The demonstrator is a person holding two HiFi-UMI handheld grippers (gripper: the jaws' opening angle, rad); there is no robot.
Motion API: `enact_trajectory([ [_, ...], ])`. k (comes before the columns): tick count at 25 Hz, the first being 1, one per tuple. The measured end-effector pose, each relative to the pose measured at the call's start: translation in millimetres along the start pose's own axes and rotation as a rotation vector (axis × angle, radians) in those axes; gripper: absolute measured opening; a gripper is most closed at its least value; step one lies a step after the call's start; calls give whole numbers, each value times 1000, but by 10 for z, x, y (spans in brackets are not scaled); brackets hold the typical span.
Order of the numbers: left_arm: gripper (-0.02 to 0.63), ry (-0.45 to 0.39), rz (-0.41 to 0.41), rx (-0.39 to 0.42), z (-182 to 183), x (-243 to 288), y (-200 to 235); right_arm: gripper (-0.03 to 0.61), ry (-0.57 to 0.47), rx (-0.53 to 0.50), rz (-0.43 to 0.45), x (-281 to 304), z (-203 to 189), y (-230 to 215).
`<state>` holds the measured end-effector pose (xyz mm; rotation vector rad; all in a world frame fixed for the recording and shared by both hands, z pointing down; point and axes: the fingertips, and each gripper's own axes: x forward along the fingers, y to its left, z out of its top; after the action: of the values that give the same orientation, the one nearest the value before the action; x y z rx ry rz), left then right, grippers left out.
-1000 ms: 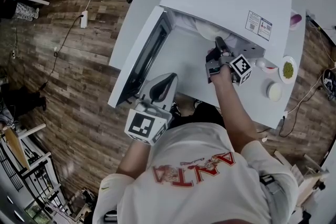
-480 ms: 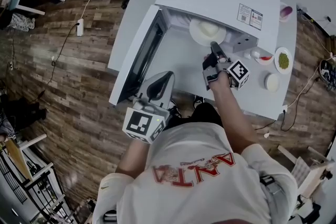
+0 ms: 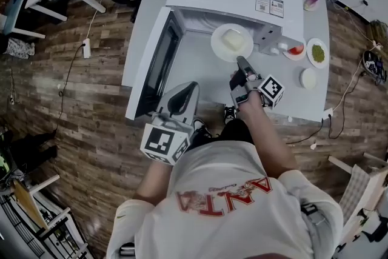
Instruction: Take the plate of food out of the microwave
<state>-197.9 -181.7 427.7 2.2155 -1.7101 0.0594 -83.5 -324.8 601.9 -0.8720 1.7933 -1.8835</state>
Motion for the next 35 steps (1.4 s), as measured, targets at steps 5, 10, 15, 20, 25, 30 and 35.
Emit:
enact_trajectory([
  [5,9,-2,-22,9,-11,-44,-99,17,-11,-3,16,-186,-11,0],
  [10,9,-5,-32,19,-13,-74,-166,17,-13,-9,28,-307,-3,17],
  [15,9,3,-41,23,-30,-68,-225,17,-9,9,27,-435,4,-48],
  [20,9,13,-76,35,-48,-11,-337,18,-27,13,8,-650,32,-163],
  [25,9,32,-123,43,-57,95,-491,18,-57,14,-36,-930,140,-366],
  [30,10,42,-181,55,-112,227,-651,18,-105,37,-54,-1219,280,-568],
  [35,9,64,-235,67,-155,318,-807,18,-172,49,-96,-1540,439,-805],
])
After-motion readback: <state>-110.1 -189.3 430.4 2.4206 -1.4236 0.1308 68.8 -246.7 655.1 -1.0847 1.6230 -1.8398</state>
